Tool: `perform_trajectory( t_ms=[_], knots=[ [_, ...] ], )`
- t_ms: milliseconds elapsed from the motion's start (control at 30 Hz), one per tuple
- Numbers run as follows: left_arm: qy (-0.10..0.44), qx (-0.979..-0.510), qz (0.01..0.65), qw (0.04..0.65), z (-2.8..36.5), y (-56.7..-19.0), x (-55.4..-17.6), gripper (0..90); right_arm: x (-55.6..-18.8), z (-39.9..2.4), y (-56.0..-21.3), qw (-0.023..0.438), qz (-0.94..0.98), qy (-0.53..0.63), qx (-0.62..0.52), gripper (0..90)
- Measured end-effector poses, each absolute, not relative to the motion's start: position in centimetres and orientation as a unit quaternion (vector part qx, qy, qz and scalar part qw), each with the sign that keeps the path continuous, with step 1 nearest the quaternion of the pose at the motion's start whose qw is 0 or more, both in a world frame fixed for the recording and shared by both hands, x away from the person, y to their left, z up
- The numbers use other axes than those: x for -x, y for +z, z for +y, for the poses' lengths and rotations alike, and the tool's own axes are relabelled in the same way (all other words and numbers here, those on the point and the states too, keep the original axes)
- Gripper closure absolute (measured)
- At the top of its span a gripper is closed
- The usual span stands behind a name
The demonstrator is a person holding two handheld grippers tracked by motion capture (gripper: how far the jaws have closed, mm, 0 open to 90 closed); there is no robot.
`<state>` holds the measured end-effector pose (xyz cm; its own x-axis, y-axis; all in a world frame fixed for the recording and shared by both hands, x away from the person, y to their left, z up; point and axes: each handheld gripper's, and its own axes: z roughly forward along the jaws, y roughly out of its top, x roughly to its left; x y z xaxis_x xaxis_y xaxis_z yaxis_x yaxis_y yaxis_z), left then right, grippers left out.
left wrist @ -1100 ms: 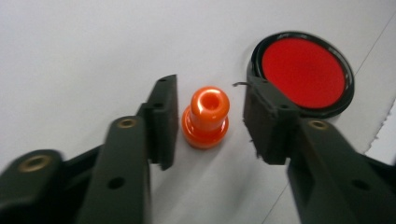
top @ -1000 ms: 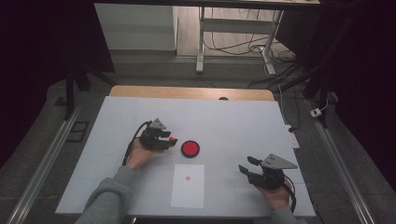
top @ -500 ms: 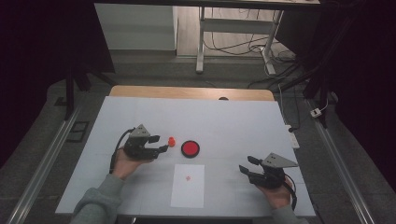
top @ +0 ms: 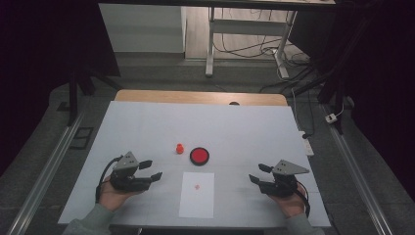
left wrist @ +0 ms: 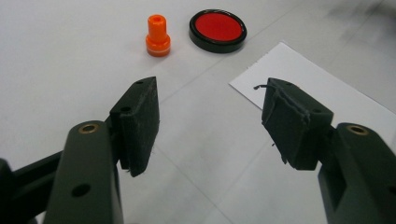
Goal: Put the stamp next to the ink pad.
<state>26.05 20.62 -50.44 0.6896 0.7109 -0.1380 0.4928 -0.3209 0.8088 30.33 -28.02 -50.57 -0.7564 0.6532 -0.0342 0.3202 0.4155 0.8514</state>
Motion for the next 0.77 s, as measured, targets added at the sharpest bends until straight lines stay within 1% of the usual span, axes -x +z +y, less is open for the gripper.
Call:
perform_trajectory(
  t_ms=[233,767],
  knots=[
    [0.13,-0.801,0.378,0.445,21.6,-50.9,-24.8,36.8,-30.3,-28.3,-50.7,0.18,0.823,0.451,-0.295,40.3],
    [0.131,-0.805,0.375,0.442,21.8,-51.1,-24.9,36.7,-30.0,-29.0,-50.8,0.179,0.825,0.446,-0.297,39.7]
  ],
)
